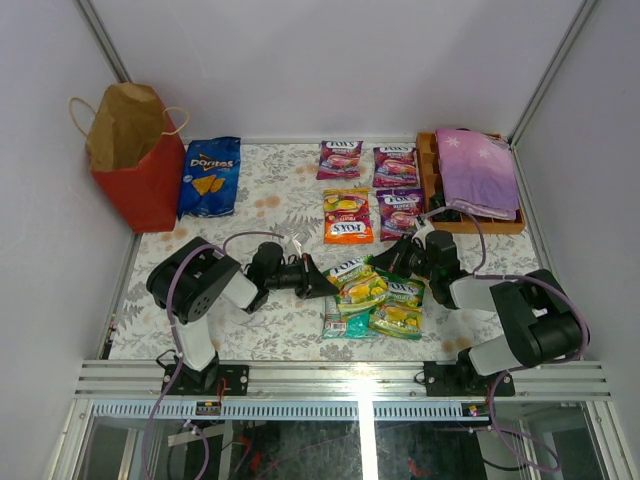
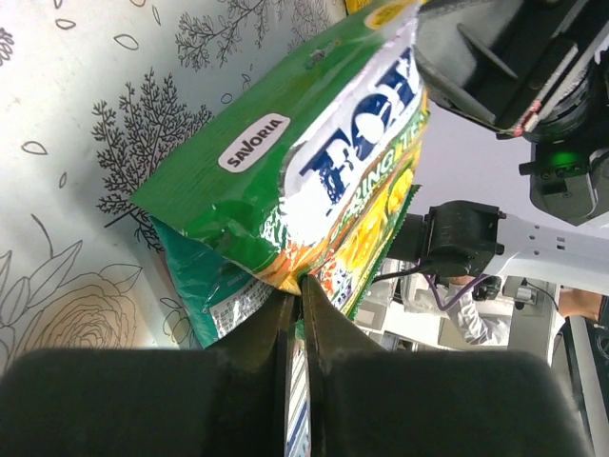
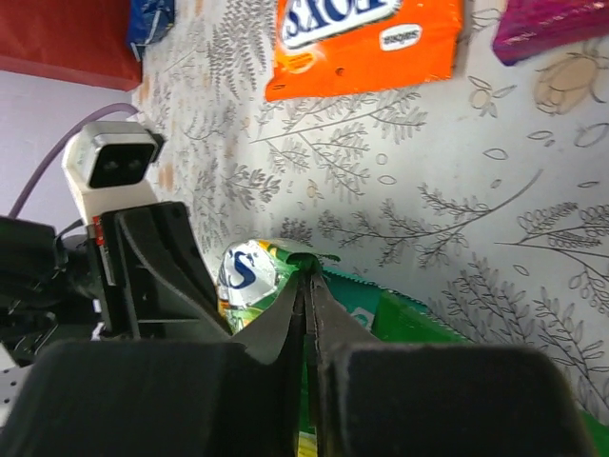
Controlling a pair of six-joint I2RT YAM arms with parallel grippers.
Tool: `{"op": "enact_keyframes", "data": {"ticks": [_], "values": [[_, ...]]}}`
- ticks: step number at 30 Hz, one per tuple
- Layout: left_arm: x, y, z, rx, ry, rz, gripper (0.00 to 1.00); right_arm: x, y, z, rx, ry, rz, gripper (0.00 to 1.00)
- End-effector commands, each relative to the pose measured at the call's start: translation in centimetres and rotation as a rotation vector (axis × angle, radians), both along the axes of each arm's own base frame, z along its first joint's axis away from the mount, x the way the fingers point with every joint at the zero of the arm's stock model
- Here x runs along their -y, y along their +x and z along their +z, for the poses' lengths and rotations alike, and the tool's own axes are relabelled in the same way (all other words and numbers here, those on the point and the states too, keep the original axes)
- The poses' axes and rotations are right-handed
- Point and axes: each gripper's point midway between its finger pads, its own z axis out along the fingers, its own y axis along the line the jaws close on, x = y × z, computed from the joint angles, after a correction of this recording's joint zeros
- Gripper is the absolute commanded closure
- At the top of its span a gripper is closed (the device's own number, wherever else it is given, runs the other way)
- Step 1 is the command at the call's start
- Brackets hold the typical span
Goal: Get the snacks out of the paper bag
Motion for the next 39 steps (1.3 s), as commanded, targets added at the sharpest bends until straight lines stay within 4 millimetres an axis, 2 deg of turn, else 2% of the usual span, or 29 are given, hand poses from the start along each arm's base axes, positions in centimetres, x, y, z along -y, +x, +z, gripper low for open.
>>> {"op": "enact_keyframes", "data": {"ticks": [1, 8, 9, 10, 11, 12, 13, 15, 19, 22, 25, 30, 36, 38, 39], "values": [[0.1, 1.5, 2.0, 0.104, -0.027, -0.006, 1.0, -1.2, 0.7, 5.6, 0.173, 0.07, 0.064, 1.0], [-1.8, 5.1, 6.0, 0.216, 0.012, 0.056, 1.0, -1.7, 1.2, 10.6, 0.259, 0.095, 0.09, 0.99], [-2.3, 5.7, 6.6, 0.234, 0.034, 0.067, 1.0, -2.1, 1.2, 11.3, 0.267, 0.108, 0.1, 0.93], [-2.8, 6.3, 7.3, 0.259, 0.055, 0.083, 1.0, -2.4, 1.3, 12.0, 0.274, 0.117, 0.114, 0.75], [-3.6, 7.0, 8.0, 0.291, 0.081, 0.101, 1.0, -2.9, 1.3, 12.7, 0.285, 0.118, 0.13, 0.5], [-4.4, 7.7, 8.5, 0.308, 0.11, 0.125, 1.0, -3.2, 1.3, 13.2, 0.287, 0.109, 0.146, 0.29], [-5.5, 8.5, 9.1, 0.325, 0.142, 0.155, 1.0, -3.4, 1.5, 13.7, 0.293, 0.095, 0.155, 0.16], [-8.4, 10.0, 9.1, 0.318, 0.237, 0.229, 1.0, -3.4, 1.5, 14.4, 0.304, 0.068, 0.164, 0.02], [-15.5, 12.2, 6.7, 0.28, 0.469, 0.394, 1.0, -2.4, 0.7, 14.8, 0.331, 0.001, 0.153, 0.01], [-17.9, 13.3, 4.7, 0.275, 0.567, 0.433, 1.0, -1.6, 0.0, 14.3, 0.336, -0.037, 0.141, 0.01], [-17.9, 15.2, 4.4, 0.313, 0.537, 0.349, 1.0, -1.2, -0.9, 14.0, 0.331, -0.059, 0.156, 0.01], [-17.2, 19.2, 2.3, 0.267, 0.557, 0.227, 1.0, -0.7, -1.8, 13.8, 0.334, -0.081, 0.164, 0.01], [-19.7, 26.6, 2.9, 0.247, 0.668, 0.313, 1.0, -0.4, -2.8, 12.9, 0.322, -0.098, 0.187, 0.01], [-20.8, 28.9, 3.0, 0.233, 0.7, 0.335, 0.93, -0.3, -3.1, 12.4, 0.318, -0.108, 0.197, 0.01], [-21.3, 30.6, 3.7, 0.248, 0.707, 0.35, 0.9, -0.3, -3.2, 12.2, 0.316, -0.116, 0.202, 0.0]]}}
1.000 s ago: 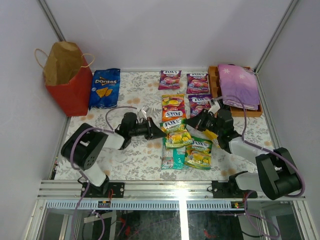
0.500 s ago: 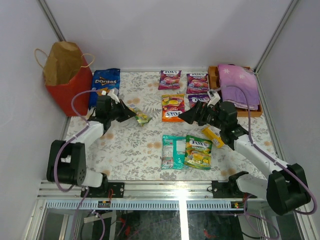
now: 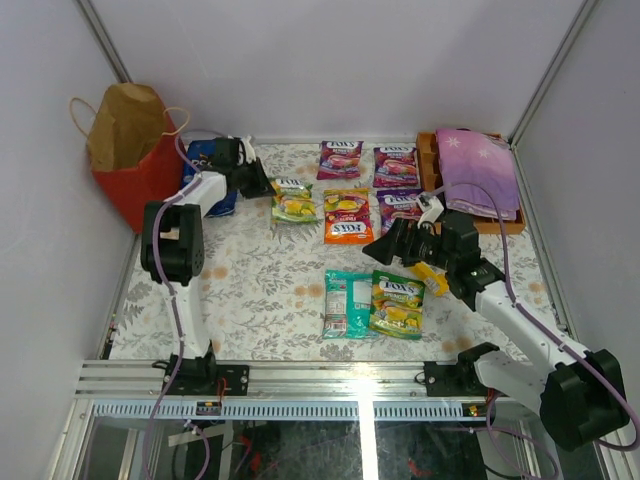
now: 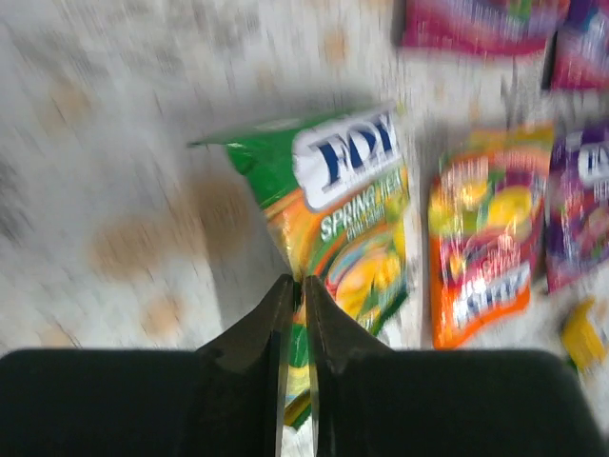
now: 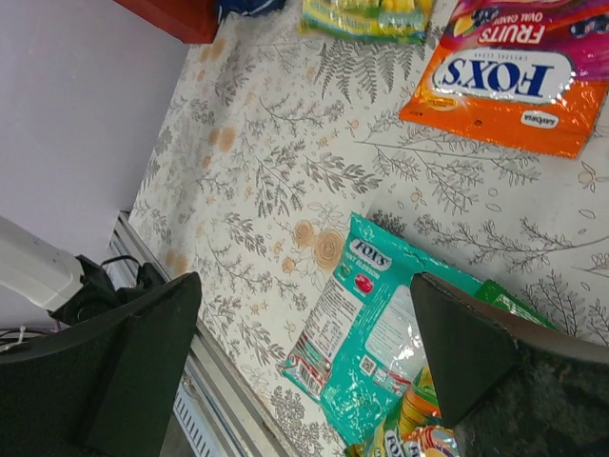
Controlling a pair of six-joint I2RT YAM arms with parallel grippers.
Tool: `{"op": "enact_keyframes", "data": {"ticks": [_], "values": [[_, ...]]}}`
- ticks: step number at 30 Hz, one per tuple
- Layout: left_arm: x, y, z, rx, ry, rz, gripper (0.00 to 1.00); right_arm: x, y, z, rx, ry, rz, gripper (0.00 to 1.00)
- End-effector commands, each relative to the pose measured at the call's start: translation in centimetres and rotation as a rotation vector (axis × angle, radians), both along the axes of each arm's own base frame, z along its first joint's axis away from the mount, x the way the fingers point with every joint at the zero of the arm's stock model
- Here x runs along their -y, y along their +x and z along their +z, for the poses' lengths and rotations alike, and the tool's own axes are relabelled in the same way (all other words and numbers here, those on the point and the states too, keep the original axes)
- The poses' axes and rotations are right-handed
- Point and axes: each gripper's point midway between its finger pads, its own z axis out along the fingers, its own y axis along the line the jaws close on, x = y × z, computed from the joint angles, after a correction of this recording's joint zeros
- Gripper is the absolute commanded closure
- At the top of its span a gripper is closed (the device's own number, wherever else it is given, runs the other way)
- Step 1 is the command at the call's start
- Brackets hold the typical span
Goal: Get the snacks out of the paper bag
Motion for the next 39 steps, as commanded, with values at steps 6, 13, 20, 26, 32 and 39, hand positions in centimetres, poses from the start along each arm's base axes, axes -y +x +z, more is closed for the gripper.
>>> {"op": "enact_keyframes", "data": {"ticks": [6, 13, 20, 26, 32, 39], "values": [[-4.8, 9.8, -0.8, -0.023, 0.06, 0.076, 0.86, 0.0, -0.8, -1.2, 0.015, -0.03, 0.042, 0.01], [-4.4, 10.8, -0.1, 0.007, 0.007, 0.059, 0.6, -0.9, -1.0, -3.2, -0.041, -0.013, 0.093, 0.01], [0.2, 4.9, 3.4, 0.28, 0.299, 0.07, 0.0, -1.4, -0.4, -4.4, -0.072, -0.023, 0.121, 0.0], [4.7, 2.6, 3.7, 0.419, 0.5, 0.075, 0.0, -1.2, -0.7, -4.8, -0.08, -0.033, 0.121, 0.01], [4.2, 4.3, 0.2, 0.357, 0.609, 0.142, 0.0, -0.7, -1.4, -4.8, -0.077, -0.055, 0.118, 0.01], [4.0, 5.2, -1.4, 0.338, 0.598, 0.149, 0.0, -0.2, -1.8, -5.1, -0.069, -0.084, 0.115, 0.01]]}}
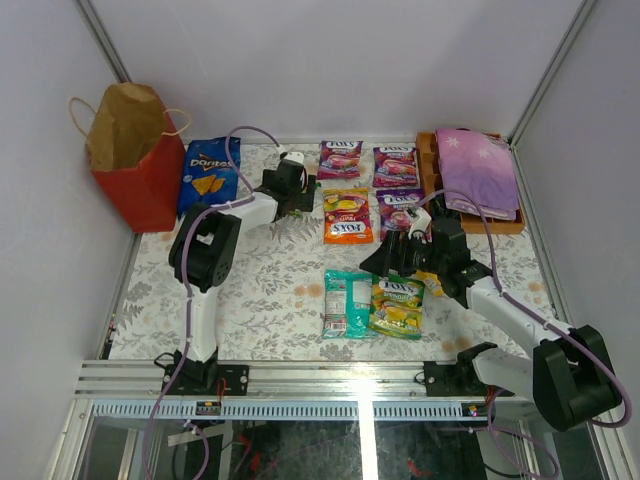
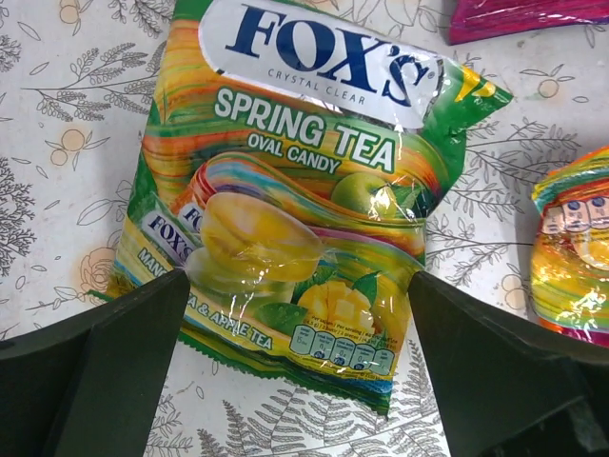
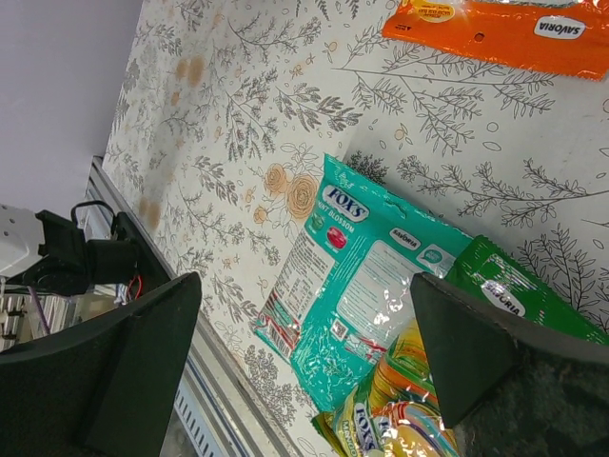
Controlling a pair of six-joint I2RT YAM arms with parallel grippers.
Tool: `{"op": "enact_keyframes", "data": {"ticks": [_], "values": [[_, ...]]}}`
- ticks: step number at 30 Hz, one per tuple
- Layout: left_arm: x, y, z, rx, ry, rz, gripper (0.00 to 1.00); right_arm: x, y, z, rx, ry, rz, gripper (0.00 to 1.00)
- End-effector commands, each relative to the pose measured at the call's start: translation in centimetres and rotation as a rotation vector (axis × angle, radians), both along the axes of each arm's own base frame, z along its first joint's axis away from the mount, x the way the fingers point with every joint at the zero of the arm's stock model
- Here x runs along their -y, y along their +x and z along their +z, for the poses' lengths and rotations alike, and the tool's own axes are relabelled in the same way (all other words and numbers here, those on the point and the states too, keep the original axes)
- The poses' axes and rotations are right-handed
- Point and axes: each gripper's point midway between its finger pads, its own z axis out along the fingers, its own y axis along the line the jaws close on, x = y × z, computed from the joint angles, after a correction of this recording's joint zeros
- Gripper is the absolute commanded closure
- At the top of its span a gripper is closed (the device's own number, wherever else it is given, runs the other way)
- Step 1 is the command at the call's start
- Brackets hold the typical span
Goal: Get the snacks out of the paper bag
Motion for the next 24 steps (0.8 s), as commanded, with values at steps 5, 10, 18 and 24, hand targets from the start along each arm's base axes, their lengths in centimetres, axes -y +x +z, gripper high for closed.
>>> {"op": "enact_keyframes", "data": {"ticks": [5, 10, 18, 24], "values": [[-1.2, 3.4, 0.4, 0.05, -0.033, 0.068, 0.0, -0.1, -0.1, 0.0, 0.029, -0.012, 0.026, 0.01], [-3.5, 3.8, -1.8, -0.02, -0.042, 0.164, 0.0, 0.0, -0.1, 0.0, 0.032, -0.014, 0.024, 0.0], [-4.5, 5.4, -3.2, -0.058, -0.091, 0.185, 0.0, -0.2, 0.2, 0.1, 0.03, -0.015, 0.028, 0.01], [-3.6, 8.2, -4.0, -0.099, -0.121, 0.153, 0.0, -0.2, 0.3, -0.1, 0.026, -0.017, 0.024, 0.01]]}}
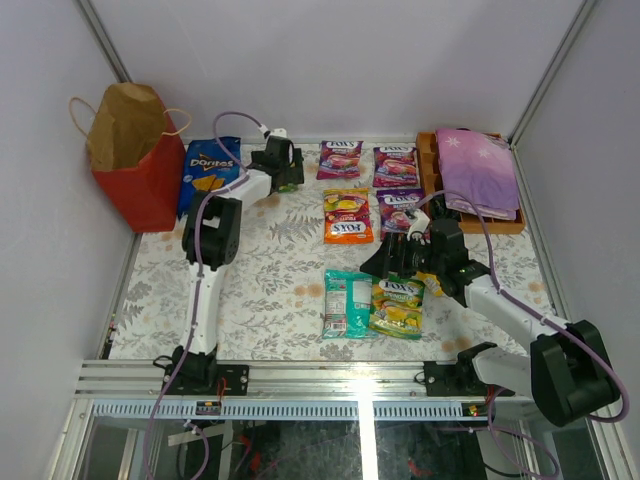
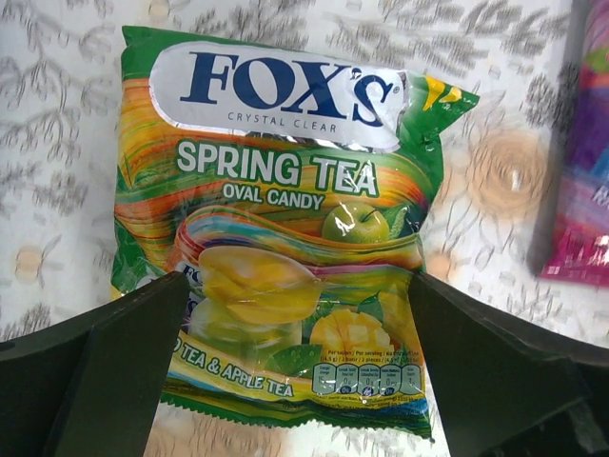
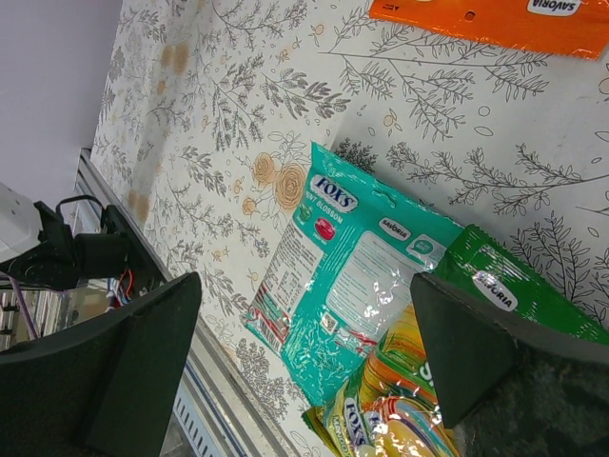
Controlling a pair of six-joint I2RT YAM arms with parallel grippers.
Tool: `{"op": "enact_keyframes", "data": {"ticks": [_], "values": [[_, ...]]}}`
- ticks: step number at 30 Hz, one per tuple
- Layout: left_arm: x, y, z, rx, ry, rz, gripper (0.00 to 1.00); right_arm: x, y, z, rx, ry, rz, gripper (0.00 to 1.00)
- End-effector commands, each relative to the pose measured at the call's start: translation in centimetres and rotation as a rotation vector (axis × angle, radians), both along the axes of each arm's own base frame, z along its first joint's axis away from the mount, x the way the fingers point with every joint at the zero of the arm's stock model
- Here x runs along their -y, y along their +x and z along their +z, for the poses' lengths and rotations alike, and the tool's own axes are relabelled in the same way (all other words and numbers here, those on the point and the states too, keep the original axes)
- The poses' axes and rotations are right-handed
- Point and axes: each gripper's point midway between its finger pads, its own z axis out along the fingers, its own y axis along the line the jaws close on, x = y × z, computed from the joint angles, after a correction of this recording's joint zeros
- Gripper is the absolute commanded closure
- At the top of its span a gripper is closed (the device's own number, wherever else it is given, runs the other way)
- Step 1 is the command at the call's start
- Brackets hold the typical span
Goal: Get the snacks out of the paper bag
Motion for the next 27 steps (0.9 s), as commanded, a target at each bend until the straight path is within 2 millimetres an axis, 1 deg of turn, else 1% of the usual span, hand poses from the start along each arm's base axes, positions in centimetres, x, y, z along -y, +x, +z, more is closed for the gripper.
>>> {"op": "enact_keyframes", "data": {"ticks": [1, 5, 7, 8, 11, 13, 15, 17, 19, 20, 22, 24, 25, 27], "values": [[0.9, 1.0, -2.4, -0.094, -0.035, -0.028, 0.0, -0.3, 0.5, 0.7, 0.04, 0.006, 0.014, 0.01], [1.6, 2.9, -2.3, -0.091, -0.082, -0.03, 0.0, -0.3, 0.6, 0.4, 0.033, 0.001, 0.014, 0.01], [2.0, 3.6, -2.2, -0.08, -0.109, -0.033, 0.0, -0.3, 0.7, 0.2, 0.028, -0.003, 0.013, 0.01], [2.1, 3.7, -2.4, -0.08, -0.12, -0.03, 0.0, -0.4, 0.7, 0.2, 0.026, -0.004, 0.015, 0.01], [2.5, 4.2, -2.2, -0.067, -0.148, -0.026, 0.0, -0.3, 0.8, 0.2, 0.023, -0.008, 0.013, 0.01], [2.3, 4.3, -2.0, -0.061, -0.151, -0.017, 0.0, -0.2, 0.8, 0.4, 0.027, -0.013, 0.006, 0.01], [2.2, 4.4, -0.7, -0.033, -0.155, -0.013, 0.0, 0.2, 0.9, 0.8, 0.042, -0.029, -0.015, 0.01], [2.2, 4.2, 1.7, 0.024, -0.167, -0.021, 0.0, 1.0, 0.7, 1.2, 0.054, -0.058, -0.049, 0.01], [2.2, 3.8, 5.0, 0.094, -0.182, -0.037, 0.0, 2.4, 0.6, 1.0, 0.061, -0.103, -0.122, 0.01], [2.0, 3.1, 6.3, 0.116, -0.186, -0.039, 0.0, 3.3, 0.5, 0.6, 0.058, -0.129, -0.166, 0.01], [1.9, 2.0, 10.1, 0.178, -0.198, -0.055, 0.0, 5.2, -0.1, -0.3, 0.052, -0.177, -0.255, 0.01], [2.2, 0.1, 13.6, 0.227, -0.218, -0.084, 0.0, 6.9, -0.8, -1.1, 0.04, -0.204, -0.339, 0.01], [2.3, -1.3, 16.5, 0.274, -0.233, -0.105, 0.0, 7.6, -1.3, -1.3, 0.031, -0.207, -0.374, 0.01], [2.6, -4.0, 19.2, 0.327, -0.24, -0.147, 0.0, 8.5, -2.2, -1.9, 0.003, -0.203, -0.426, 0.01]]}}
